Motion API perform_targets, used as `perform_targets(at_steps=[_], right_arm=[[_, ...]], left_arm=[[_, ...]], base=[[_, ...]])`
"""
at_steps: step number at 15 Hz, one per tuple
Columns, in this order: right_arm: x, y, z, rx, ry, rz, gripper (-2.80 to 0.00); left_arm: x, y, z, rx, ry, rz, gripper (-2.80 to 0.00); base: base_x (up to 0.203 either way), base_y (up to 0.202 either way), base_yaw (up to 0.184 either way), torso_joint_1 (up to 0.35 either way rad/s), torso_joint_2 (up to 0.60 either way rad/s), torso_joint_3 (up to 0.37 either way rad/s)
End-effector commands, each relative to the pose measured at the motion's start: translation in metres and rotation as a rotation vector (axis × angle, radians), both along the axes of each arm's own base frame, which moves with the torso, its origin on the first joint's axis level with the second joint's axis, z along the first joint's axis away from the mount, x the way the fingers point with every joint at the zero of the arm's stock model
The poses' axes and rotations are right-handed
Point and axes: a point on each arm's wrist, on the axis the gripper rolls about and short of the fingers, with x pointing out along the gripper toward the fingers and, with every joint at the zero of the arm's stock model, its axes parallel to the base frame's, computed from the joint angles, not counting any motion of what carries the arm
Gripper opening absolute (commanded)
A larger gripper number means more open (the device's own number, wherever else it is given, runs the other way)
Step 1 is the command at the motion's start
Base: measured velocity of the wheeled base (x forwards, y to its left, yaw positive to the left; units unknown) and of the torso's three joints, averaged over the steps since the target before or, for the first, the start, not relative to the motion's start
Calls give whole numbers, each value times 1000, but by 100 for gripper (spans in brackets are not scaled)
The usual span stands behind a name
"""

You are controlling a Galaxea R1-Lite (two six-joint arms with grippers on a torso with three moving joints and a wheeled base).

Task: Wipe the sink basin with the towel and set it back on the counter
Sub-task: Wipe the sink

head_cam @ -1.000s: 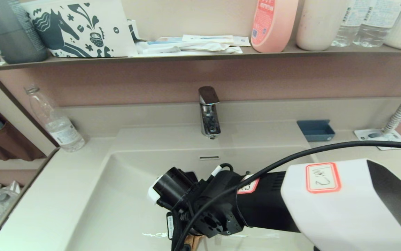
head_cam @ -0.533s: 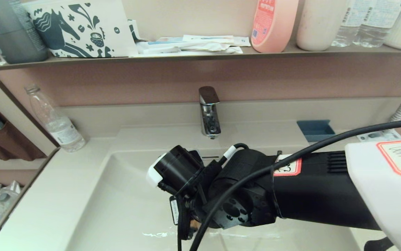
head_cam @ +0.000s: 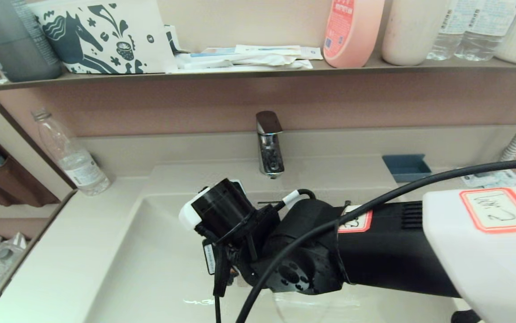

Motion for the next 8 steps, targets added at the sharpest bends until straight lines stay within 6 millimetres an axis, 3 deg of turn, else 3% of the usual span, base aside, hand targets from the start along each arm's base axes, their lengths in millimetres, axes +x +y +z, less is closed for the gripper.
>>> perform_targets(at_steps=[1, 5, 8], right_arm=[[6, 10, -12, 17, -29, 12, -280], [20, 31, -31, 56, -184, 73, -280], [42, 32, -37, 58, -306, 86, -280]], left_arm=[[0, 0, 0, 0, -1, 1, -280], [0, 0, 0, 0, -1, 1, -280], [0, 0, 0, -1, 0, 1, -280]], base=[[0, 0, 0, 0, 0, 0], [0, 0, 0, 0, 0, 0], [0, 0, 0, 0, 0, 0]])
